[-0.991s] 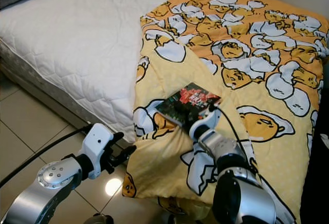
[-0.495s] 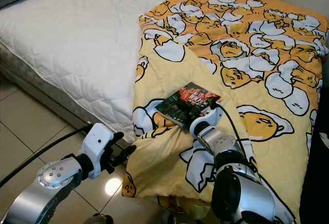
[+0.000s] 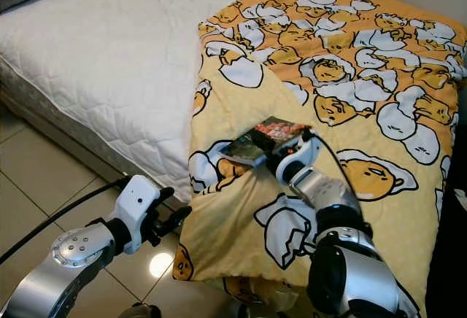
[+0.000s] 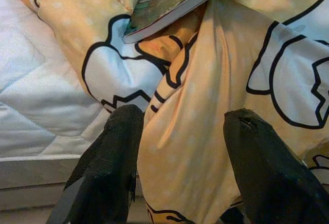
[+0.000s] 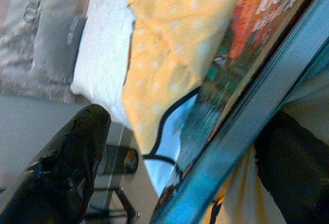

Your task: Clean up the room

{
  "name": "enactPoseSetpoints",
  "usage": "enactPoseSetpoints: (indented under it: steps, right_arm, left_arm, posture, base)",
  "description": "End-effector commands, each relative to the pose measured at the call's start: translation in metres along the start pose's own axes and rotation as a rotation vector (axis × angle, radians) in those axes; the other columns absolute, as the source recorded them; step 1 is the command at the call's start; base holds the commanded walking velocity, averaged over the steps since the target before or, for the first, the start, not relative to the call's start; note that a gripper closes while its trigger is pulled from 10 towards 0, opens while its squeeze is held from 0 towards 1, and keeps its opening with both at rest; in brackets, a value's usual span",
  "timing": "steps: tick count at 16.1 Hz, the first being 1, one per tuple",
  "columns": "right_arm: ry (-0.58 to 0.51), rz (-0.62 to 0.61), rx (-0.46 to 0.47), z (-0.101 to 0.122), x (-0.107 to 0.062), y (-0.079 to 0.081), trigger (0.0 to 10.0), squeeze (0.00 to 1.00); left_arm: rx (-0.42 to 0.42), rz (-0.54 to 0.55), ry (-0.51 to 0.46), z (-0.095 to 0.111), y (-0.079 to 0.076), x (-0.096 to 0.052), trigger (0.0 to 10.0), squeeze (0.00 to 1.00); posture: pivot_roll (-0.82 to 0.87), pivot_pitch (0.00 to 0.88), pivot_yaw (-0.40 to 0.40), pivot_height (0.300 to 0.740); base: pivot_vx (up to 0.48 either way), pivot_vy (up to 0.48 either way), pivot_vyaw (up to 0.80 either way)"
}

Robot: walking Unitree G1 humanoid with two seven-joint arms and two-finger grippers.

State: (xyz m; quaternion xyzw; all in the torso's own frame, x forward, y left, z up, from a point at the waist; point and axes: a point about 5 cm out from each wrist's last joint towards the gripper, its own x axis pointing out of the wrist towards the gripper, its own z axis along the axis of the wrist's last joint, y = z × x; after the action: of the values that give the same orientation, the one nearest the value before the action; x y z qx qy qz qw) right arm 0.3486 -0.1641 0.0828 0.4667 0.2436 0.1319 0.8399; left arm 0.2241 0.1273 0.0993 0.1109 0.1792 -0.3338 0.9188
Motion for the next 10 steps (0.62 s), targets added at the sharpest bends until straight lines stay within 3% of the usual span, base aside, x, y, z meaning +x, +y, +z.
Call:
enactPoseSetpoints:
  steps: [1, 5, 10]
  right_arm:
    - [-0.013, 0.016, -0.042, 0.011, -0.005, 0.003, 10.0, 0.0]
    - [-0.004, 0.02, -0.035, 0.009, -0.008, 0.005, 10.0, 0.0]
    - [0.019, 0.013, -0.003, -0.007, 0.002, 0.008, 10.0, 0.0]
  left_arm:
    - [0.011, -0.004, 0.013, -0.003, 0.0, 0.001, 10.0, 0.02]
    - [0.017, -0.013, 0.017, -0.004, -0.001, 0.003, 10.0, 0.02]
    - [0.026, -0.015, 0.024, -0.005, 0.001, 0.002, 10.0, 0.02]
  posture:
    - [-0.05, 0.087, -0.035, 0.74]
    - [-0.06, 0.082, -0.026, 0.74]
    - [-0.05, 0.076, -0.021, 0.74]
  base:
    - [0.0, 0.0, 0.0]
    - [0.0, 0.0, 0.0]
    - [0.0, 0.0, 0.0]
